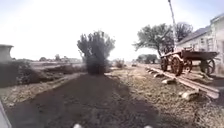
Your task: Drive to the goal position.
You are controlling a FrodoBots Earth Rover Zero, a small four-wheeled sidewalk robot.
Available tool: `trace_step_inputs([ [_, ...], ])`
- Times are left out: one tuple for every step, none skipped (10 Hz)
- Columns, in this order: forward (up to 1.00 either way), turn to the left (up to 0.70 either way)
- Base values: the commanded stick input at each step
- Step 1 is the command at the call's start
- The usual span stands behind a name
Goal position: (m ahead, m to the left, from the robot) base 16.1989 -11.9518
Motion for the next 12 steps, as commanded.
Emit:
trace_step_inputs([
  [0.70,-0.02],
  [0.70,-0.04],
  [0.70,-0.07],
  [0.70,-0.09],
  [0.70,-0.12],
  [0.70,-0.14],
  [0.70,-0.14],
  [0.70,-0.14],
  [0.70,-0.14],
  [0.70,-0.14],
  [0.70,-0.14],
  [0.70,-0.14],
])
